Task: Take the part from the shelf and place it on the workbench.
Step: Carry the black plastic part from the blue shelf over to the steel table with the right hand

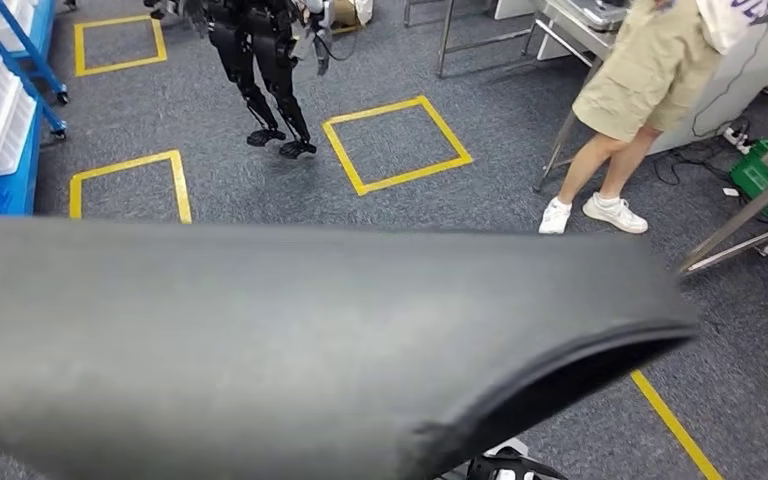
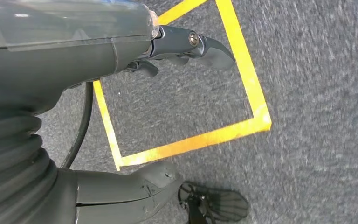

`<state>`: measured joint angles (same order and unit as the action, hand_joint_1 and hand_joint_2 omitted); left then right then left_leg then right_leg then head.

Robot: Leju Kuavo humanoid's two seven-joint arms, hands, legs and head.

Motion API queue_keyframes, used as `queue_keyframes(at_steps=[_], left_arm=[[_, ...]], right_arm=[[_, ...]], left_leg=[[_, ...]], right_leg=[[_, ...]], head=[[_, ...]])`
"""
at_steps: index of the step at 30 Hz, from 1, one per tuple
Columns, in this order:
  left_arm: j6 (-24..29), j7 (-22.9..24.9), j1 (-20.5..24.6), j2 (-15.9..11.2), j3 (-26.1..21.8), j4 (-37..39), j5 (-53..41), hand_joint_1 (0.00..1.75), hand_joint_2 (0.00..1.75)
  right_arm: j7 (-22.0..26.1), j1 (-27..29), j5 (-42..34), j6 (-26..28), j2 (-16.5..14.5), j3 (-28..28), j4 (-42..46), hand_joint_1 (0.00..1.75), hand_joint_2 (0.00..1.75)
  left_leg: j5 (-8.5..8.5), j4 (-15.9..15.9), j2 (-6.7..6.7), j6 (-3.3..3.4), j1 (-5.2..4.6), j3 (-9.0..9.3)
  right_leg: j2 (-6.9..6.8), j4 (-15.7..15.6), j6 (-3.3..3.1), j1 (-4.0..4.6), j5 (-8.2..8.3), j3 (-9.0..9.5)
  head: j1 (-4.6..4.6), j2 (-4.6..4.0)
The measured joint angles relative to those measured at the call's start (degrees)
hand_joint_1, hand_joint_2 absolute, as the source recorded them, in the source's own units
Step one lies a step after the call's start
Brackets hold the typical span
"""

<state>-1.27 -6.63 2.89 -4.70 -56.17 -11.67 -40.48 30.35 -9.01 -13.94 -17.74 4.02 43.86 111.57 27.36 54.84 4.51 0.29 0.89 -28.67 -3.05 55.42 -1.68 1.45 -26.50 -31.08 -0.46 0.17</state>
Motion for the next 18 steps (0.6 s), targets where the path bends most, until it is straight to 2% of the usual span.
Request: queue_keyframes(at_steps=[2, 4, 6, 7, 8, 9, 10, 12, 13, 15, 16, 17, 18], left_arm=[[0.0, 0.1, 0.2, 0.3, 0.0, 0.0, 0.0, 0.0, 1.75], [0.0, 0.1, 0.3, 0.6, 0.0, 0.0, 0.0, 0.0, 1.75], [0.0, 0.1, 0.2, 0.8, -0.1, 0.0, 0.0, 0.0, 1.75], [0.0, 0.2, 0.1, 0.8, -0.1, 0.0, 0.0, 0.0, 1.75], [0.0, 0.2, 0.1, 0.9, -0.2, 0.0, 0.0, 0.0, 1.75], [0.1, 0.3, 0.0, 1.0, -0.3, 0.0, 0.0, 0.0, 1.75], [0.1, 0.3, 0.0, 1.1, -0.3, 0.0, 0.0, 0.0, 1.75], [0.1, 0.3, 0.1, 1.2, -0.5, 0.0, 0.0, 0.0, 1.75], [0.1, 0.2, 0.1, 1.2, -0.6, 0.0, 0.1, 0.0, 1.75], [-0.1, -0.4, 0.2, 1.4, -0.9, 0.0, 0.5, 0.0, 1.75], [-0.2, -0.8, 0.3, 1.5, -1.0, 0.0, 0.8, 0.0, 1.75], [-0.4, -1.1, 0.5, 1.8, -1.2, 0.0, 1.0, 0.0, 1.75], [-0.5, -1.4, 0.6, 2.1, -1.3, 0.0, 1.1, 0.0, 1.75]], right_arm=[[-0.6, -0.1, 0.0, 0.0, -0.3, 0.3, 0.1, 1.75, 1.75], [-1.0, -0.4, 0.0, 0.0, -0.6, 0.7, 0.1, 1.75, 1.75], [-1.3, -0.7, 0.0, -0.1, -0.9, 1.2, 0.1, 1.75, 1.75], [-1.5, -0.8, 0.0, -0.2, -1.0, 1.5, 0.1, 1.75, 1.75], [-1.6, -0.8, 0.0, -0.4, -1.1, 1.6, 0.1, 1.75, 1.75], [-1.7, -0.8, 0.0, -0.4, -1.1, 1.7, 0.1, 1.75, 1.75], [-1.7, -0.9, 0.0, -0.5, -1.1, 1.8, 0.1, 1.75, 1.75], [-2.0, -1.1, -0.4, -0.6, -1.1, 1.8, 0.1, 1.75, 1.75], [-2.2, -1.3, -0.7, -0.7, -1.1, 1.9, 0.1, 1.75, 1.75], [-2.5, -1.8, -1.6, -0.8, -1.1, 2.1, 0.1, 1.75, 1.75], [-2.6, -1.9, -2.0, -0.8, -1.1, 2.2, 0.1, 1.75, 1.75], [-2.6, -2.0, -2.3, -0.9, -1.1, 2.3, 0.0, 1.75, 1.75], [-2.5, -2.2, -2.5, -1.1, -1.1, 2.3, 0.0, 1.75, 1.75]], left_leg=[[0.24, 0.0, 0.51, -0.63, 0.06, 0.33], [2.16, 2.8, -1.06, -1.05, 0.15, -0.77], [6.04, 10.3, -3.29, -1.26, 0.29, -4.5], [7.54, 14.3, -3.78, -1.36, 0.31, -6.6], [7.98, 16.9, -4.03, -1.46, 0.3, -8.15], [7.17, 17.2, -4.15, -1.51, 0.31, -8.69], [5.24, 15.1, -4.29, -1.5, 0.32, -8.01], [0.88, 7.0, -5.61, -1.31, 0.31, -4.64], [-0.44, 3.6, -6.34, -1.09, 0.29, -3.13], [-0.96, 0.7, -7.05, -0.5, 0.11, -1.89], [-1.03, 0.6, -6.63, -0.13, 0.09, -1.8], [-1.18, 0.4, -6.19, 0.25, 0.14, -1.73], [-1.36, 0.2, -5.77, 0.63, 0.22, -1.65]], right_leg=[[1.14, -0.5, -0.42, -0.11, 0.46, 0.16], [2.14, -1.2, -0.85, -0.47, 1.12, 0.5], [3.13, -1.1, -1.2, -0.62, 1.26, 0.46], [3.69, -1.0, -1.32, -0.59, 1.23, 0.4], [4.3, -0.8, -1.35, -0.56, 1.14, 0.4], [4.9, -0.7, -1.32, -0.55, 1.02, 0.45], [5.48, -0.5, -1.22, -0.58, 0.87, 0.59], [6.56, -0.1, -0.86, -0.59, 0.44, 0.87], [7.13, 0.0, -0.6, -0.59, 0.23, 0.94], [8.04, 0.2, 0.03, -0.64, -0.03, 0.78], [8.44, 0.1, 0.34, -0.74, -0.03, 0.7], [8.3, 0.3, 0.63, -0.81, -0.13, 0.62], [7.55, 0.9, 0.92, -0.81, -0.61, 0.35]], head=[[-0.01, 0.01], [-0.01, 0.01], [-0.02, 0.0], [-0.02, 0.01], [-0.02, 0.01], [-0.02, 0.01], [-0.02, 0.01], [-0.02, 0.01], [-0.02, 0.01], [-0.02, 0.0], [-0.02, 0.0], [-0.02, 0.0], [0.0, 0.0]])
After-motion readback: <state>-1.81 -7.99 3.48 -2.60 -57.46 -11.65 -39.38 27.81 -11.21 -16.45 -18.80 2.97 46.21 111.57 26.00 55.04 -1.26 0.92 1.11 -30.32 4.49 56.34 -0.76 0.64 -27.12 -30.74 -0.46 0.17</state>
